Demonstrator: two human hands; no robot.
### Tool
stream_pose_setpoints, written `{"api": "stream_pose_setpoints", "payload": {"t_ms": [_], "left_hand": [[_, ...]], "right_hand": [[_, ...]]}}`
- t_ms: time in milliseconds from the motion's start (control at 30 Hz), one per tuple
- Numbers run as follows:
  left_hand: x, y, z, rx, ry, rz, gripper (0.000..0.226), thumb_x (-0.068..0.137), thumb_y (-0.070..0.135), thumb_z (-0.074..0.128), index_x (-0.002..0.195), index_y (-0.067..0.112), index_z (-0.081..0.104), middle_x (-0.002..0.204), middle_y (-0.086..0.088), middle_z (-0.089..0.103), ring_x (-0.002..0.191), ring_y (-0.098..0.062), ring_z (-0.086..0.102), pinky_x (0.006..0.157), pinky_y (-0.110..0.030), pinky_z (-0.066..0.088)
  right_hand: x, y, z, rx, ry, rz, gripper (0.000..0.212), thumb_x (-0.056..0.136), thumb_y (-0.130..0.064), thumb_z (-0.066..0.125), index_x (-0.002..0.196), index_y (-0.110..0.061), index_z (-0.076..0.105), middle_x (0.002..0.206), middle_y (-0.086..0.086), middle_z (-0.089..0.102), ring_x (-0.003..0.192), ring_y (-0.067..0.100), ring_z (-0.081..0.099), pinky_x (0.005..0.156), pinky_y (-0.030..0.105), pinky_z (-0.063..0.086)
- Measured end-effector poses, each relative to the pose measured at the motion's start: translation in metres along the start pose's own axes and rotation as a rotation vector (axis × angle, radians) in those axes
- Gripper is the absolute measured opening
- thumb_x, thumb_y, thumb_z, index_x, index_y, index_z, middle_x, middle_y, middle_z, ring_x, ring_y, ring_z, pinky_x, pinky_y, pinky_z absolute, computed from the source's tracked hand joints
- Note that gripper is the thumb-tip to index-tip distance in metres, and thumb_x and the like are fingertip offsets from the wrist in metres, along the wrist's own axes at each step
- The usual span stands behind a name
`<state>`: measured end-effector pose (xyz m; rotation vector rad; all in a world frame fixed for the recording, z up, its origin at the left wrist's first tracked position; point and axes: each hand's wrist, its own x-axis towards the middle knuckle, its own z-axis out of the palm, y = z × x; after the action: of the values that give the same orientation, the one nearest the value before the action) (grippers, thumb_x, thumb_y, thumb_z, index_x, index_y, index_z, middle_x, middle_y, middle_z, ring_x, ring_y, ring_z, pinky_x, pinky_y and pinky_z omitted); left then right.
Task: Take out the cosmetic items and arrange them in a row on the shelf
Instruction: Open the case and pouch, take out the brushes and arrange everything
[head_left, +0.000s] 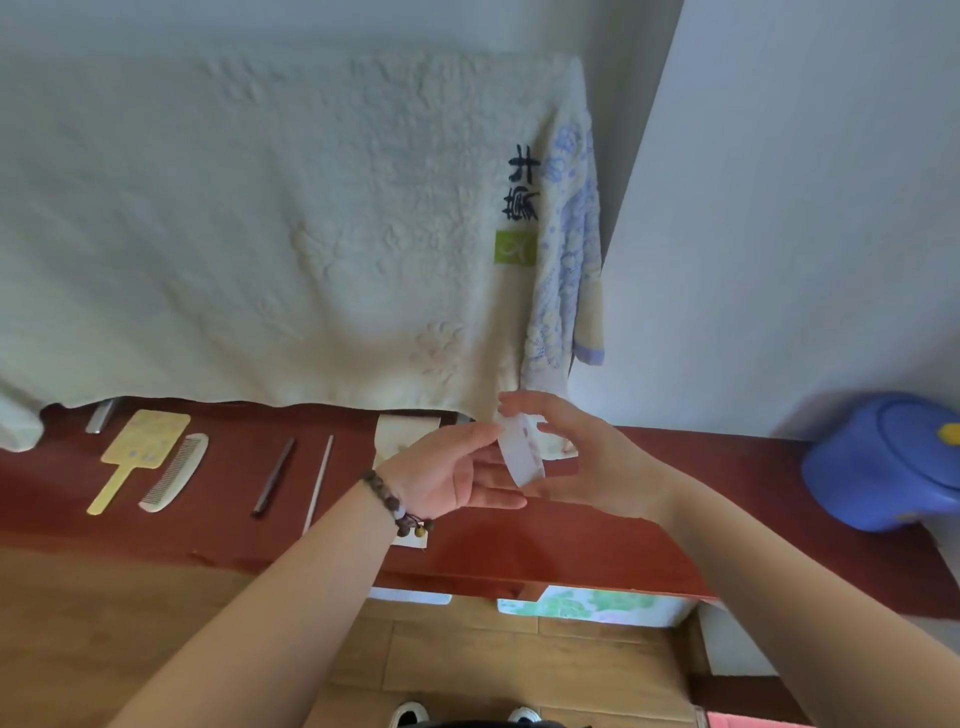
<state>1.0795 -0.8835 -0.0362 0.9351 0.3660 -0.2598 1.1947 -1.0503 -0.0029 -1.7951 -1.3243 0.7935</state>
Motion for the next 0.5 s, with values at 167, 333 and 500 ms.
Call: {"api": "stream_pose_setpoints", "payload": {"t_ms": [167, 333, 500], "left_hand": [[-0.012, -0.003, 0.009, 0.396, 0.329, 0.32, 0.049, 0.08, 0.003, 0.072, 0.122, 0.015, 0.051, 0.117, -0.008, 0.063, 0.101, -0.021, 0.068, 0.088, -0.041, 0.055], [-0.023, -0.013, 0.01, 0.533, 0.352, 0.525, 0.065, 0.071, 0.01, 0.078, 0.123, 0.029, 0.044, 0.127, 0.007, 0.054, 0.113, -0.01, 0.06, 0.098, -0.03, 0.049], [-0.034, -0.02, 0.007, 0.82, 0.426, 0.578, 0.065, 0.072, 0.023, 0.079, 0.121, 0.034, 0.038, 0.121, 0.024, 0.055, 0.116, 0.007, 0.052, 0.097, -0.018, 0.042]], "right_hand": [[0.001, -0.009, -0.001, 0.226, 0.064, 0.18, 0.089, 0.073, -0.053, 0.073, 0.142, -0.054, 0.018, 0.15, -0.021, 0.025, 0.137, -0.001, 0.028, 0.109, 0.03, 0.032], [0.013, -0.016, 0.007, 0.426, 0.072, 0.34, 0.07, 0.077, -0.053, 0.068, 0.139, -0.039, 0.038, 0.132, -0.001, 0.055, 0.111, 0.012, 0.061, 0.096, 0.036, 0.051], [0.019, -0.021, 0.015, 0.258, 0.142, 0.266, 0.052, 0.074, -0.04, 0.076, 0.122, -0.035, 0.057, 0.115, -0.003, 0.063, 0.097, 0.015, 0.065, 0.088, 0.029, 0.053]]}}
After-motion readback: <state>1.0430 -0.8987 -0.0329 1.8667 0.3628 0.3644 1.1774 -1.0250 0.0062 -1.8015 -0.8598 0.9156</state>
